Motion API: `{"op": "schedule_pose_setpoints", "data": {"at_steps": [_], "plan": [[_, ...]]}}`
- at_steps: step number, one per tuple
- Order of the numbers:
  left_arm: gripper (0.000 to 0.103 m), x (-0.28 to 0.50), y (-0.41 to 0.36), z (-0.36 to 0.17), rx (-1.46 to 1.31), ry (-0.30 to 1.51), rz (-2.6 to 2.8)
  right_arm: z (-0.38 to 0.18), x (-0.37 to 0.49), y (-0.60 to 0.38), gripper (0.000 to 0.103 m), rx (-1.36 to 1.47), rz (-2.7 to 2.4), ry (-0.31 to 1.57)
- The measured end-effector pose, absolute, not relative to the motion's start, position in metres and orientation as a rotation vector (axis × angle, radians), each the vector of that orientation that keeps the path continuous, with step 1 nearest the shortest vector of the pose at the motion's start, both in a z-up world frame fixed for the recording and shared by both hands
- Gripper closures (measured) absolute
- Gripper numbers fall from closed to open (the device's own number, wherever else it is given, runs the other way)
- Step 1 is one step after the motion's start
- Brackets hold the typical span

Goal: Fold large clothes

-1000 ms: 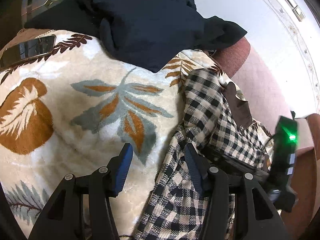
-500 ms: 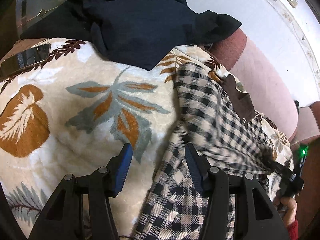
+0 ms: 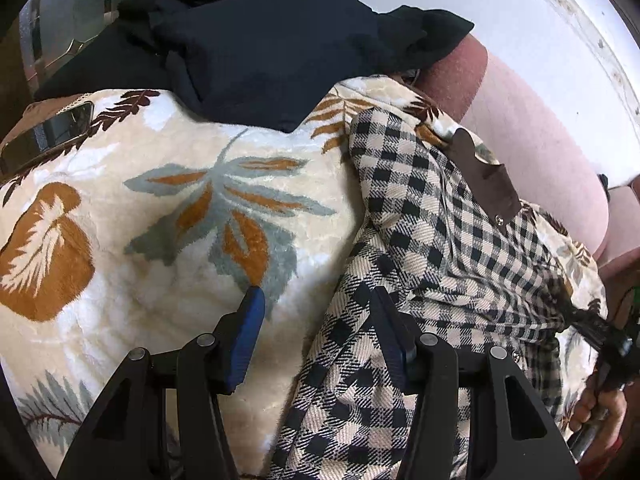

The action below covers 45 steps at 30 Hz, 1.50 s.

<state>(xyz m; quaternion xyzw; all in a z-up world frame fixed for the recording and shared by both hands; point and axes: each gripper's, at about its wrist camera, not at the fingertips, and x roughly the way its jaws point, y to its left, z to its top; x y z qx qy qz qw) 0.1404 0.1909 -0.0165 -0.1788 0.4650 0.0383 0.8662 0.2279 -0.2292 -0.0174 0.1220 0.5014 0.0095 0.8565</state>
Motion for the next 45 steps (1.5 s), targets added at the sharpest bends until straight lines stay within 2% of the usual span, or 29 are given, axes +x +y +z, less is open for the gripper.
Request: {"op": "schedule_pose_setpoints", "data": {"at_steps": [3,9,13,20,24,28,32,37,42,45], "plan": [[0.05,0.14,0.193,-0.015,-0.373,0.972,0.078,-0.032,0.228,-0.227,0.065,0.208,-0.041,1.103],[0.05,0.136,0.2,-0.011,-0.377,0.966,0.079,0.001,0.199,-0.222,0.064,0.165,-0.013,1.039],[0.05,0.131,0.202,-0.011,-0.363,0.975,0.109,0.012,0.195,-0.206,0.064,0.262,0.078,1.028],[0.05,0.112,0.2,-0.018,-0.244,1.012,0.126,-0.04,0.203,-0.171,0.064,0.285,0.094,1.161],[0.05,0.101,0.215,-0.022,-0.214,1.017,0.137,-0.024,0.192,-0.157,0.064,0.274,0.093,1.109],[0.05,0.093,0.244,-0.023,-0.33,1.024,0.139,-0.002,0.195,-0.112,0.064,0.312,0.247,1.048],[0.05,0.089,0.255,-0.02,-0.334,1.006,0.172,-0.006,0.204,-0.056,0.064,0.343,0.357,1.049],[0.05,0.089,0.254,-0.018,-0.34,1.008,0.148,-0.041,0.21,-0.001,0.063,0.419,0.47,1.192],[0.05,0.088,0.253,-0.011,-0.353,0.991,0.141,-0.005,0.203,0.033,0.064,0.273,0.523,1.056],[0.05,0.089,0.254,-0.011,-0.356,0.989,0.146,0.001,0.221,0.043,0.064,0.278,0.477,1.019]]}}
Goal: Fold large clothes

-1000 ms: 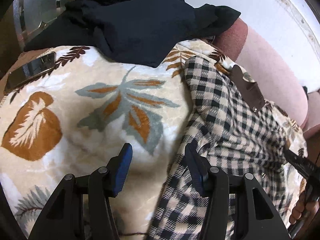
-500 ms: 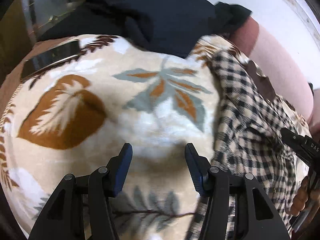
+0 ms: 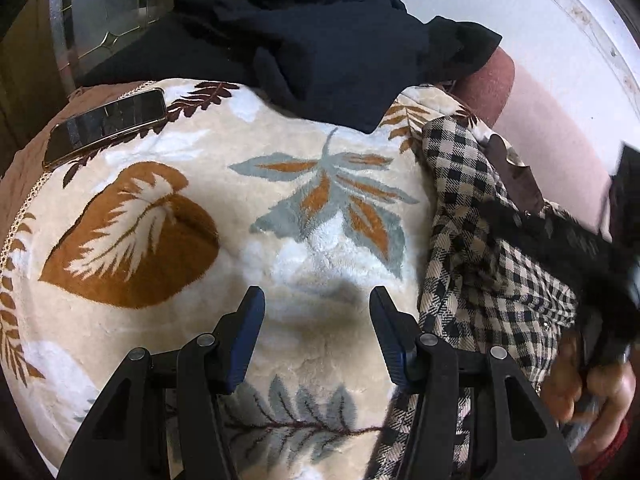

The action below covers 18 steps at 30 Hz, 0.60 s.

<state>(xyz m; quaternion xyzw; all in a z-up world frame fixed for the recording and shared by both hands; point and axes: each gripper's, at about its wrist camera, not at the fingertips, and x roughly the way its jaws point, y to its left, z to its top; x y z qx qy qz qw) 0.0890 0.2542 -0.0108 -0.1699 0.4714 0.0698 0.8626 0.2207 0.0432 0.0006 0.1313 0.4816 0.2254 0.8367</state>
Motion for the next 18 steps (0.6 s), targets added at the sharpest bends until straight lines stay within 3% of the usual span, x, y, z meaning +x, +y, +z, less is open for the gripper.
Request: {"op": "schedule_pose_setpoints", "data": {"at_steps": [7,11,18], "plan": [[0.05,0.094,0.254,-0.013,-0.359,1.002,0.15,-0.033,0.261,0.075,0.06,0.261,0.466,1.142],[0.05,0.093,0.253,-0.011,-0.377,1.0,0.126,-0.013,0.235,0.063,0.059,0.296,0.555,1.125],[0.05,0.082,0.24,-0.008,-0.347,0.991,0.09,-0.026,0.152,0.049,0.059,0.045,0.561,1.191]]}}
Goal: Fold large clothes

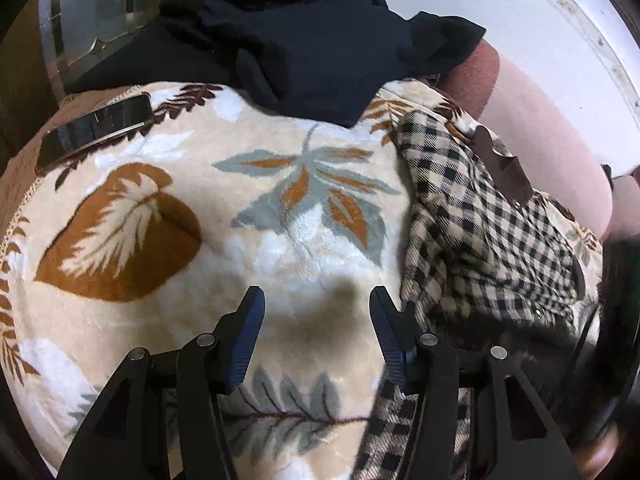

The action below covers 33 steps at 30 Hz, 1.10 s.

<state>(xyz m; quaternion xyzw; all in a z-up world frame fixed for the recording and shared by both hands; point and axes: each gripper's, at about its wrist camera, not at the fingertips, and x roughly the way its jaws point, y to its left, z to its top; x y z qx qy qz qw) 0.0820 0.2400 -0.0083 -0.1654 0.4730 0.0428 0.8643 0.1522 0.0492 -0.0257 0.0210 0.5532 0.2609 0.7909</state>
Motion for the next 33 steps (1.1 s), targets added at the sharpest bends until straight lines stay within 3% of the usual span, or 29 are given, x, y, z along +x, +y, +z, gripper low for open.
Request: {"op": "schedule_pose_setpoints", "data": {"at_steps": [7,16,21,28,33], "plan": [[0.05,0.06,0.239,-0.018,-0.4,1.026,0.018,-0.033,0.032,0.051,0.055,-0.067,0.69,1.168],[0.05,0.021,0.234,-0.04,-0.507,1.069,-0.051,-0.041,-0.067,-0.019,0.052,0.144,0.783,1.214],[0.048,-0.014,0.22,-0.042,-0.528,1.067,-0.096,-0.022,-0.102,-0.083,0.052,0.23,0.712,1.154],[0.046,-0.053,0.191,-0.04,-0.451,1.055,-0.127,0.013,-0.112,-0.223,0.036,0.385,0.335,0.957],[0.043,-0.072,0.195,-0.043,-0.539,1.054,-0.178,-0.01,-0.108,-0.303,0.034,0.528,0.112,0.975]]}}
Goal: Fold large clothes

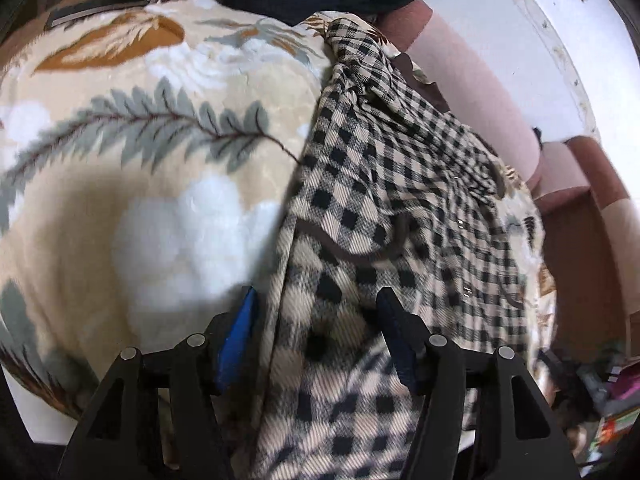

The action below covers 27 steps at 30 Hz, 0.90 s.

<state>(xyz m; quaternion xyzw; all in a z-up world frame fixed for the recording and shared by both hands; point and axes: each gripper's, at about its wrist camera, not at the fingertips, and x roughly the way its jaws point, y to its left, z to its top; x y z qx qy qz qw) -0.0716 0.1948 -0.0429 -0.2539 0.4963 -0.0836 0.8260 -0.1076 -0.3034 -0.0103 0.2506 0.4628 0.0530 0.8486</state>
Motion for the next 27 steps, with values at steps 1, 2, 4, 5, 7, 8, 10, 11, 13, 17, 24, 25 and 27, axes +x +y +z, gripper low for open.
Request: {"op": "schedule_pose_setpoints", "data": {"at_steps": [1,2,4,5,7,8,10,11,13,17,24,25,27], "plan": [[0.043,-0.075,0.197,-0.044,-0.564,1.054,-0.189,-0.019,-0.102,-0.305,0.034,0.549,0.092,0.996],[0.043,-0.079,0.201,-0.046,-0.603,1.053,-0.207,-0.029,-0.1,-0.31,0.034,0.574,0.079,1.012],[0.043,-0.088,0.208,-0.05,-0.676,1.053,-0.244,-0.05,-0.096,-0.317,0.034,0.645,0.085,1.038],[0.043,-0.091,0.211,-0.052,-0.71,1.054,-0.262,-0.055,-0.102,-0.317,0.034,0.679,0.102,1.041],[0.043,-0.099,0.216,-0.058,-0.785,1.052,-0.293,-0.061,-0.106,-0.313,0.033,0.734,0.148,1.02],[0.043,-0.103,0.219,-0.06,-0.808,1.047,-0.303,-0.061,-0.107,-0.312,0.033,0.736,0.163,1.015],[0.043,-0.11,0.22,-0.062,-0.829,1.037,-0.317,-0.061,-0.107,-0.303,0.033,0.742,0.21,1.013],[0.043,-0.113,0.22,-0.062,-0.833,1.035,-0.32,-0.063,-0.106,-0.3,0.033,0.753,0.231,1.013],[0.043,-0.118,0.216,-0.062,-0.819,1.039,-0.33,-0.064,-0.108,-0.293,0.032,0.765,0.269,1.006],[0.043,-0.127,0.201,-0.06,-0.754,1.052,-0.376,-0.065,-0.117,-0.288,0.033,0.79,0.347,0.989],[0.043,-0.132,0.201,-0.065,-0.777,1.032,-0.398,-0.065,-0.124,-0.283,0.033,0.79,0.375,0.979],[0.043,-0.132,0.201,-0.066,-0.786,1.03,-0.398,-0.066,-0.125,-0.285,0.033,0.795,0.378,0.977],[0.043,-0.13,0.202,-0.067,-0.8,1.025,-0.382,-0.068,-0.126,-0.287,0.033,0.803,0.377,0.977]]}}
